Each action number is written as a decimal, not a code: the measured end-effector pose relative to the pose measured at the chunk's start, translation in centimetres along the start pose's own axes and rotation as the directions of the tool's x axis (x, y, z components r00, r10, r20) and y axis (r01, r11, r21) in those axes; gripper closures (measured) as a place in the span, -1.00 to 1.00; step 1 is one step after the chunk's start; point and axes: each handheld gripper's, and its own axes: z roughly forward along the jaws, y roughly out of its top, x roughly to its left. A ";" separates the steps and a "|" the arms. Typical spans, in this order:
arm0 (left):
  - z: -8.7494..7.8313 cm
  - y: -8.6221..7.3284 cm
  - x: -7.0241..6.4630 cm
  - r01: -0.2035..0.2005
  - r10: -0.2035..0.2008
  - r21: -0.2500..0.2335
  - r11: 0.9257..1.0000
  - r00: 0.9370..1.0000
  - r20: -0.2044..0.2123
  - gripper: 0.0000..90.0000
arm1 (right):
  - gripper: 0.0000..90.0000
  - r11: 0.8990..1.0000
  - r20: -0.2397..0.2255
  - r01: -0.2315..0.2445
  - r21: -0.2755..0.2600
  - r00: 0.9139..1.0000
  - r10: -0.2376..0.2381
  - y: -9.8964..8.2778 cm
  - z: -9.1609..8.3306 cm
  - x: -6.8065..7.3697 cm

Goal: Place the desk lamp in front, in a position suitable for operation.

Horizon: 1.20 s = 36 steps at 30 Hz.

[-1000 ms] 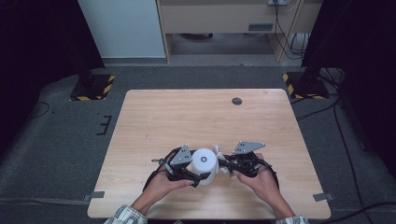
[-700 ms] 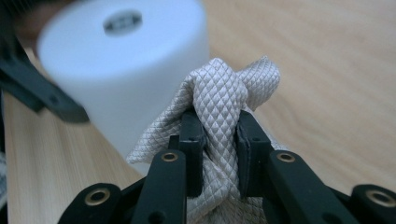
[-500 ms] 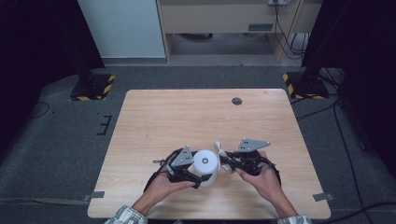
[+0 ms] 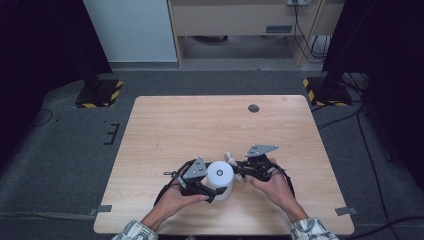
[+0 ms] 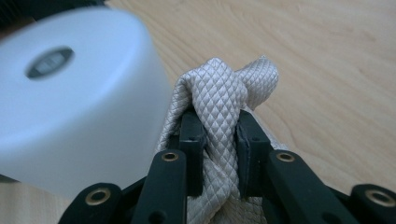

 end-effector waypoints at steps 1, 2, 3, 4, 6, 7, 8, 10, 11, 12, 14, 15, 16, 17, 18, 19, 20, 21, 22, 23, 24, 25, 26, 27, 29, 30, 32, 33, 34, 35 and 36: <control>0.0 0.0 0.0 0.001 -0.001 0.000 1.000 1.000 0.000 -0.83 | 0.68 1.000 0.001 -0.001 0.014 1.000 0.000 -0.2 0.2 -0.1; 0.0 0.0 0.0 0.001 -0.001 0.001 1.000 1.000 0.000 -0.83 | 0.68 1.000 0.000 0.003 0.026 1.000 -0.003 -0.3 0.4 -0.1; 0.0 0.0 0.0 0.001 -0.001 0.001 1.000 1.000 0.000 -0.83 | 0.68 1.000 0.000 0.003 0.026 1.000 -0.003 -0.3 0.4 -0.1; 0.0 0.0 0.0 0.002 -0.002 0.001 1.000 1.000 0.001 -0.83 | 0.68 0.999 -0.002 0.007 0.046 1.000 -0.007 -0.2 0.7 -0.2; 0.0 0.0 0.0 0.003 -0.003 0.001 1.000 1.000 0.001 -0.83 | 0.68 0.999 -0.001 0.019 0.050 1.000 -0.019 0.1 0.6 -0.2; 0.0 0.0 0.0 0.004 -0.004 0.001 1.000 1.000 0.002 -0.83 | 0.68 0.999 0.000 0.024 0.044 1.000 -0.024 0.4 0.5 -0.2; 0.0 0.0 0.0 0.004 -0.004 0.001 1.000 1.000 0.002 -0.83 | 0.68 0.999 0.001 0.025 0.035 1.000 -0.025 0.8 0.4 -0.1; 0.0 0.0 0.0 0.005 -0.005 0.002 1.000 1.000 0.003 -0.83 | 0.68 0.999 0.002 0.037 0.015 0.999 -0.037 1.7 0.1 -0.1; 0.1 0.0 0.0 0.005 -0.005 0.002 1.000 1.000 0.003 -0.83 | 0.68 0.999 0.000 0.040 0.007 0.999 -0.040 2.0 0.0 -0.1; 0.1 0.0 0.0 0.004 -0.004 0.002 1.000 1.000 0.003 -0.83 | 0.68 0.999 -0.002 0.045 0.001 0.999 -0.045 2.4 0.0 0.0; 0.1 0.0 0.0 0.004 -0.004 0.003 1.000 1.000 0.003 -0.83 | 0.68 0.999 -0.004 0.051 0.001 0.999 -0.051 2.8 0.1 0.0; 0.1 0.0 0.0 0.004 -0.004 0.003 1.000 1.000 0.003 -0.83 | 0.68 0.999 -0.004 0.051 0.001 0.999 -0.051 2.8 0.1 0.0; 0.1 0.0 0.0 0.005 -0.005 0.003 1.000 1.000 0.004 -0.83 | 0.68 0.999 -0.004 0.051 0.003 0.999 -0.051 2.8 0.3 0.0; 0.1 0.0 0.0 0.005 -0.005 0.003 1.000 1.000 0.004 -0.83 | 0.69 0.999 -0.003 0.052 0.012 0.999 -0.052 2.7 0.5 0.1; 0.1 0.0 0.0 0.005 -0.005 0.003 1.000 1.000 0.004 -0.83 | 0.69 0.999 -0.004 0.050 0.018 0.999 -0.050 2.6 0.8 0.0; 0.1 0.0 0.0 0.005 -0.005 0.003 1.000 1.000 0.004 -0.83 | 0.68 0.999 -0.005 0.047 0.028 0.999 -0.046 2.4 0.9 -0.1; 0.1 0.0 0.0 0.005 -0.006 0.004 1.000 1.000 0.004 -0.83 | 0.68 0.998 -0.005 0.041 0.042 0.999 -0.041 2.0 1.3 -0.2; 0.1 0.0 0.0 0.005 -0.005 0.005 1.000 1.000 0.004 -0.83 | 0.68 0.998 -0.004 0.044 0.049 0.999 -0.044 1.9 1.4 -0.2; 0.1 0.0 0.0 0.006 -0.006 0.005 1.000 1.000 0.003 -0.83 | 0.68 0.997 -0.002 0.044 0.057 0.999 -0.044 1.7 1.6 -0.3; 0.1 0.0 0.0 0.006 -0.006 0.005 1.000 1.000 0.003 -0.83 | 0.68 0.997 -0.002 0.044 0.057 0.999 -0.044 1.7 1.6 -0.3; 0.1 0.0 0.0 0.006 -0.006 0.007 1.000 1.000 0.002 -0.84 | 0.69 0.997 -0.001 0.036 0.064 0.999 -0.036 1.2 1.8 -0.3; 0.1 -0.1 0.0 0.007 -0.007 0.006 1.000 1.000 0.002 -0.84 | 0.68 0.997 -0.001 0.038 0.072 0.999 -0.038 1.1 2.0 -0.4; 0.1 -0.1 0.0 0.007 -0.007 0.007 1.000 1.000 0.002 -0.83 | 0.69 0.996 0.000 0.035 0.077 0.999 -0.035 0.9 2.0 -0.4; 0.1 -0.1 0.0 0.007 -0.007 0.007 1.000 1.000 0.003 -0.83 | 0.68 0.996 0.000 0.035 0.080 0.999 -0.035 0.8 2.1 -0.4; 0.1 -0.1 0.0 0.007 -0.007 0.007 1.000 1.000 0.002 -0.83 | 0.68 0.995 0.002 0.043 0.086 0.999 -0.044 0.9 2.0 -0.4; 0.2 -0.1 0.0 0.007 -0.007 0.006 1.000 1.000 0.003 -0.83 | 0.68 0.995 0.000 0.046 0.087 0.999 -0.046 1.1 1.9 -0.4; 0.2 -0.1 0.0 0.007 -0.007 0.008 1.000 1.000 0.003 -0.83 | 0.68 0.996 -0.004 0.053 0.073 0.999 -0.052 1.6 1.6 -0.3; 0.2 -0.1 0.0 0.007 -0.007 0.008 1.000 1.000 0.003 -0.83 | 0.68 0.996 -0.006 0.057 0.062 0.998 -0.056 2.1 1.4 -0.3; 0.2 -0.1 0.0 0.007 -0.007 0.009 1.000 1.000 0.004 -0.83 | 0.68 0.997 -0.010 0.060 0.051 0.998 -0.059 2.5 1.2 -0.3; 0.2 -0.1 0.0 0.007 -0.007 0.009 1.000 1.000 0.004 -0.83 | 0.68 0.997 -0.010 0.060 0.051 0.998 -0.059 2.5 1.2 -0.3; 0.2 -0.1 0.0 0.007 -0.007 0.009 1.000 1.000 0.003 -0.83 | 0.68 0.997 -0.014 0.063 0.042 0.998 -0.062 2.9 1.1 -0.2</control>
